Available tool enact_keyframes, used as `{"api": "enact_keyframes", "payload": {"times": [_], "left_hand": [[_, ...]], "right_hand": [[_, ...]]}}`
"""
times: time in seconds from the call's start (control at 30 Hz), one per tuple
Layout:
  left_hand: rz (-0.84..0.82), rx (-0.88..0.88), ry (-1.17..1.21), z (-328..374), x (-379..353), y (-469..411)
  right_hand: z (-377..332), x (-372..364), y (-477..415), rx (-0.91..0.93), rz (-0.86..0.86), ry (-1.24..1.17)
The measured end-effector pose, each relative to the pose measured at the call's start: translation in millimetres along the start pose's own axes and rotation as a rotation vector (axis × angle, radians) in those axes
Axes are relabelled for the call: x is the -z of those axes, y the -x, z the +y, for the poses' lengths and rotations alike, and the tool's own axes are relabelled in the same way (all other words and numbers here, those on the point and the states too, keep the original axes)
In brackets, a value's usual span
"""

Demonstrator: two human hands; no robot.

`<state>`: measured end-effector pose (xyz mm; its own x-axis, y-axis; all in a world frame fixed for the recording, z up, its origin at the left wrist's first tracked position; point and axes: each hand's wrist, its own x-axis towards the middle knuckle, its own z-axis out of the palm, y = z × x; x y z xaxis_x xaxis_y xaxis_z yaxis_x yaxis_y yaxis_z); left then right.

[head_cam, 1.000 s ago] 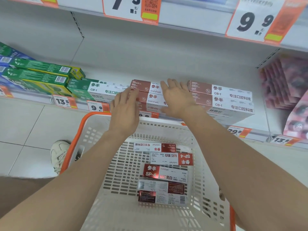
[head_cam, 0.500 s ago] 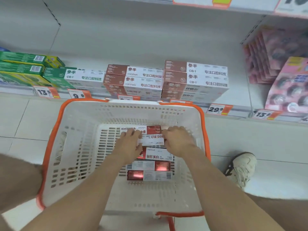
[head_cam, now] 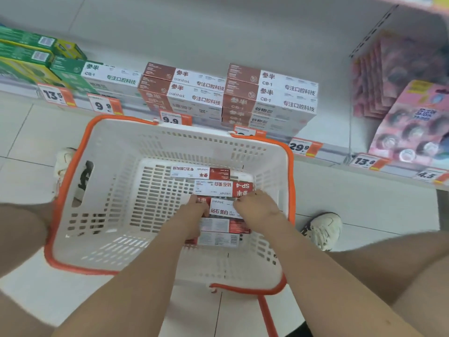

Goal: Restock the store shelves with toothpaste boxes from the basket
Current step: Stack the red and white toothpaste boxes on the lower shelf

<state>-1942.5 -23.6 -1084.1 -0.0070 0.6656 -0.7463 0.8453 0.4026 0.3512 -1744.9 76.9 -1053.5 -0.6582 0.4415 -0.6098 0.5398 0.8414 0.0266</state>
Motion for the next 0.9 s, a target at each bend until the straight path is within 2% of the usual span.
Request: {"api": "enact_keyframes", "payload": {"times": [0.1, 0.27, 0.4, 0.47, 0.57, 0.73, 0.83, 0.9], "left_hand": [[0.081, -0.041, -0.038, 18, -14, 1], [0.073, -0.015, -0.094, 21, -28, 6], [-0.186, 0.035, 0.022, 12, -36, 20], [-0.244, 0.020, -0.062, 11, -40, 20], [-0.207, 0.013, -0.140, 14, -47, 16], [-0.087, -0.048, -0.129, 17, -45, 11], [-0.149, -0.022, -0.051, 14, -20, 17], [-0.204, 0.011, 0.115, 11, 1, 21]], "right_hand": [[15, -11, 17, 0.025, -0.001, 0.021], [24, -24, 50, -0.117, -0.131, -0.077], [-15, -29, 57, -0.183, -0.159, -0.380], [-42, -38, 56, -0.200, -0.191, -0.406], [-62, -53, 48, -0.271, -0.143, -0.332], [-43, -52, 49, -0.146, -0.101, -0.254], [-18, -35, 54, -0.167, -0.175, -0.479], [-5, -17, 56, -0.190, -0.250, -0.683]]}}
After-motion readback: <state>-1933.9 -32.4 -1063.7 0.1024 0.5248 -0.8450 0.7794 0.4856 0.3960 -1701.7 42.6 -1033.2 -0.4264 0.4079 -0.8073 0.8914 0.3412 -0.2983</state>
